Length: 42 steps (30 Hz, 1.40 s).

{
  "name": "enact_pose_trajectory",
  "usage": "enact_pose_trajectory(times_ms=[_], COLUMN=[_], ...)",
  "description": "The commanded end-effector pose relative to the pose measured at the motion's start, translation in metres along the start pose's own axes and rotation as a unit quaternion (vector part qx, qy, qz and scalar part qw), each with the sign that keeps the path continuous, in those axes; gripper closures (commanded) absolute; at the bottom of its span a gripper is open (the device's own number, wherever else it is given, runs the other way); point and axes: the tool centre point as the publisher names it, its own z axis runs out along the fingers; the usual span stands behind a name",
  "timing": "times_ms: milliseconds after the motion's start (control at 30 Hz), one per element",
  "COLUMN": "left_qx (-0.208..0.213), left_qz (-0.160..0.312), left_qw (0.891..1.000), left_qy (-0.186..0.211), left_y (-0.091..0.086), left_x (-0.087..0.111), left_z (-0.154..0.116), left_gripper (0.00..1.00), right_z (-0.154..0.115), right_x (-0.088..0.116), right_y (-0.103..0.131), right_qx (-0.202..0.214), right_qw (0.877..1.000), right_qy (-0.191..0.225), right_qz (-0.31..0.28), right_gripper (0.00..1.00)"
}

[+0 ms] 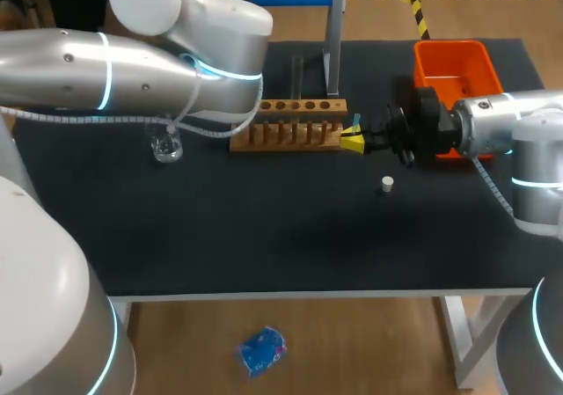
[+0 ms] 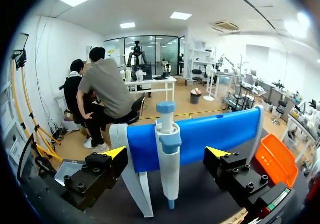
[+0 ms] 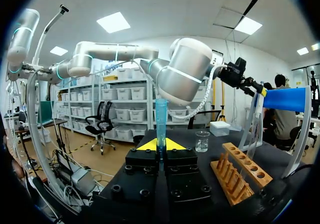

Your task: Invert the test tube, pick up the pipette, mount the tip to pipette, aspirate from beaker and dispense into the tube, eject the tip, return the pipette, and cap with the stopper.

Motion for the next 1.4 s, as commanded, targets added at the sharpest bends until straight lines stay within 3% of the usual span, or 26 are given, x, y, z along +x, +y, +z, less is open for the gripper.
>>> enact_pose_trajectory(times_ms=[33,367,867,933,967,1033,1167,1300,1367,1400], left_qx=[0.005,0.009,0.008,0.008,0.008,0.008,0.006,0.005,0.005,0.005], left_qz=[-0.006,-0.031,-0.030,-0.030,-0.030,-0.029,-0.029,-0.028,-0.027,-0.027], left_qw=[1.000,0.999,0.999,0.999,0.999,0.999,0.999,0.999,0.999,0.999], left_qy=[-0.006,-0.020,-0.023,-0.023,-0.023,-0.023,-0.023,-0.023,-0.023,-0.023], left_y=[0.0024,0.0071,0.0076,0.0074,0.0073,0.0072,0.0071,0.0072,0.0074,0.0074], left_x=[0.0057,0.0112,0.0128,0.0128,0.0129,0.0130,0.0131,0.0133,0.0136,0.0137], left_z=[0.0026,0.0035,0.0068,0.0069,0.0069,0.0069,0.0069,0.0069,0.0070,0.0070], left_gripper=[0.00,0.00,0.00,0.20,0.22,0.37,0.40,0.34,0.16,0.00], right_z=[-0.0008,-0.0008,-0.0008,-0.0008,-0.0008,-0.0008,-0.0008,-0.0008,-0.0008,-0.0008], right_x=[0.0003,0.0003,0.0003,0.0003,0.0003,0.0003,0.0003,0.0003,0.0003,0.0003], right_y=[0.0000,0.0000,0.0000,0.0000,0.0000,0.0000,0.0000,0.0000,0.0000,0.0000], right_qx=[0.000,0.000,0.000,0.000,0.000,0.000,0.000,0.000,0.000,0.000], right_qw=[1.000,1.000,1.000,1.000,1.000,1.000,1.000,1.000,1.000,1.000], right_qy=[0.000,0.000,0.000,0.000,0.000,0.000,0.000,0.000,0.000,0.000], right_qz=[0.000,0.000,0.000,0.000,0.000,0.000,0.000,0.000,0.000,0.000], right_gripper=[1.00,1.00,1.00,1.00,1.00,1.00,1.00,1.00,1.00,1.00])
